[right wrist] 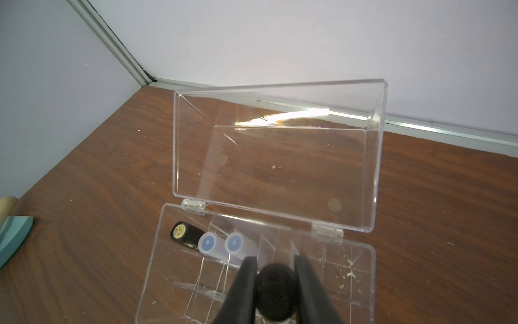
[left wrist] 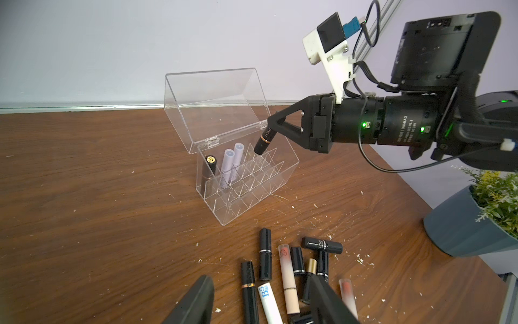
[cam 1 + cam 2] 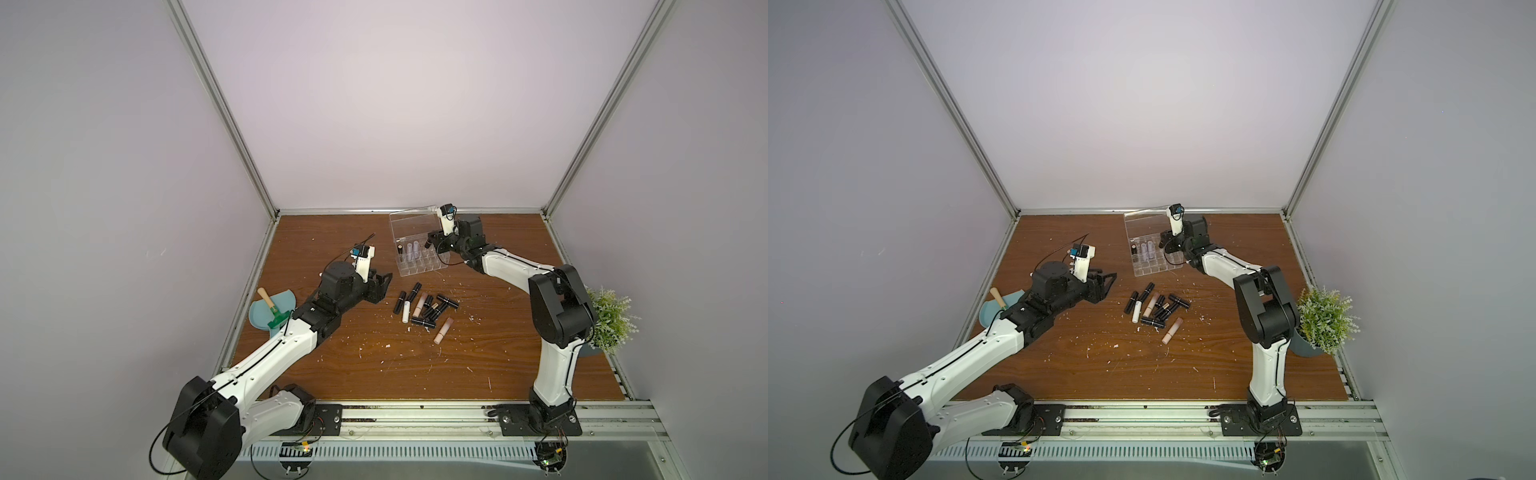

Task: Arrange the lipsticks in the organizer
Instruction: Place the lipstick in the storage box.

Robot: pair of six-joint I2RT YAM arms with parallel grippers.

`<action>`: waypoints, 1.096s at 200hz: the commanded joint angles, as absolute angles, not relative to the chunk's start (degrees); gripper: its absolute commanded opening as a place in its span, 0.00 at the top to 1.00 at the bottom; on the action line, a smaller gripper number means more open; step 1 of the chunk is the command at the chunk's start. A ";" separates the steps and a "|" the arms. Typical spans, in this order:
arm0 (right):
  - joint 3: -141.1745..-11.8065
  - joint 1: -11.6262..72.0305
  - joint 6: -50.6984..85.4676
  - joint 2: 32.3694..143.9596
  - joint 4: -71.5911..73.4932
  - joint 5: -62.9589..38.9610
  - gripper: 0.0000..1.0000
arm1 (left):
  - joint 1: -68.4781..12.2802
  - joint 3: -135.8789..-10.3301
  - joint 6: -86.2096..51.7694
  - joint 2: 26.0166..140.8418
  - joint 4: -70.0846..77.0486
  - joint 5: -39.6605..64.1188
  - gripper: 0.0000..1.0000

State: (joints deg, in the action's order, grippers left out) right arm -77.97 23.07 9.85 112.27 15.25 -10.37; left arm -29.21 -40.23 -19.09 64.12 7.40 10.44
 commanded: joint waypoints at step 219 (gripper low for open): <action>-85.43 25.04 7.00 117.29 13.12 -8.45 0.79 | -29.12 -40.71 -19.53 64.34 7.30 11.25 0.42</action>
State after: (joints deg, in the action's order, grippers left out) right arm -85.30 24.43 7.90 119.20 12.97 -9.21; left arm -29.21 -40.23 -19.09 65.14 7.09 10.48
